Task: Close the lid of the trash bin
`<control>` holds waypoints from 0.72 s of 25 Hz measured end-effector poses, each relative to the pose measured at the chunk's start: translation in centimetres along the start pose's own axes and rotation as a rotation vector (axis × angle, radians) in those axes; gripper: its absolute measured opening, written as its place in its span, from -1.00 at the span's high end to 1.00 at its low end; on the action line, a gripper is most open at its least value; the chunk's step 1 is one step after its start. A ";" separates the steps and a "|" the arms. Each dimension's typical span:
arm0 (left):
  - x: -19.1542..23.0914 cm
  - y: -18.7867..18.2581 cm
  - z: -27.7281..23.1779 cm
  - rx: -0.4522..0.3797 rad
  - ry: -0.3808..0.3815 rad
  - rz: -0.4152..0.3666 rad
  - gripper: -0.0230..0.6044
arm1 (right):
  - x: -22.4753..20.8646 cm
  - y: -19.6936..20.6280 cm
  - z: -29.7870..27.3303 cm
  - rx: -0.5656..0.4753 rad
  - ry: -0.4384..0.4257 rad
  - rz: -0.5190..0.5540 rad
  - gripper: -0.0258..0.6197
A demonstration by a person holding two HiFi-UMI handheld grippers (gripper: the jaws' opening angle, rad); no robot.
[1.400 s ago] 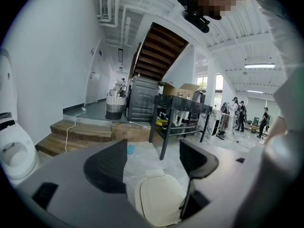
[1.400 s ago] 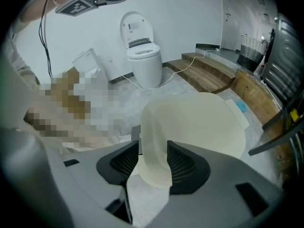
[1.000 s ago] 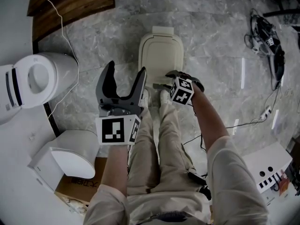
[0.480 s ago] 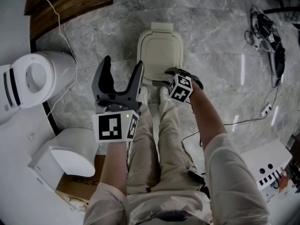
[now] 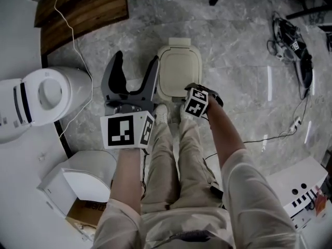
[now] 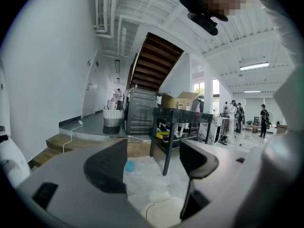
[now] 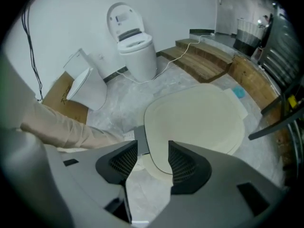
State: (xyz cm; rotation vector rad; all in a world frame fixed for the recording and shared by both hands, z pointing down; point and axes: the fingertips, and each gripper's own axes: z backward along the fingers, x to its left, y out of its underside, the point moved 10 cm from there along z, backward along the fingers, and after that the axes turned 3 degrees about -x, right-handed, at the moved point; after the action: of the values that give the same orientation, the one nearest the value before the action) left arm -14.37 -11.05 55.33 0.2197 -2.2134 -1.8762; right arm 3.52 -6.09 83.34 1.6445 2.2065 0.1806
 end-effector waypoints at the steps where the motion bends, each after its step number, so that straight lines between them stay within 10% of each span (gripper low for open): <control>1: 0.0 -1.3 0.0 -0.014 -0.001 -0.005 -0.15 | -0.2 -0.6 1.3 -0.047 0.021 -0.045 0.26; 10: -1.0 -17.5 1.1 -0.171 -0.009 0.007 -0.15 | -2.6 -8.4 29.1 -0.773 0.537 -0.536 0.30; 18: -4.5 -29.7 8.8 -0.314 0.038 0.054 -0.15 | 9.6 -14.1 52.4 -1.242 0.859 -0.404 0.40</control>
State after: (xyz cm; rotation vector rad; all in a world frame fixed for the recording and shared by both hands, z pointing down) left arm -13.43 -6.47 24.38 0.1369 -1.8473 -2.1333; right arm 8.21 -7.82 28.41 0.4007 1.9933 1.9230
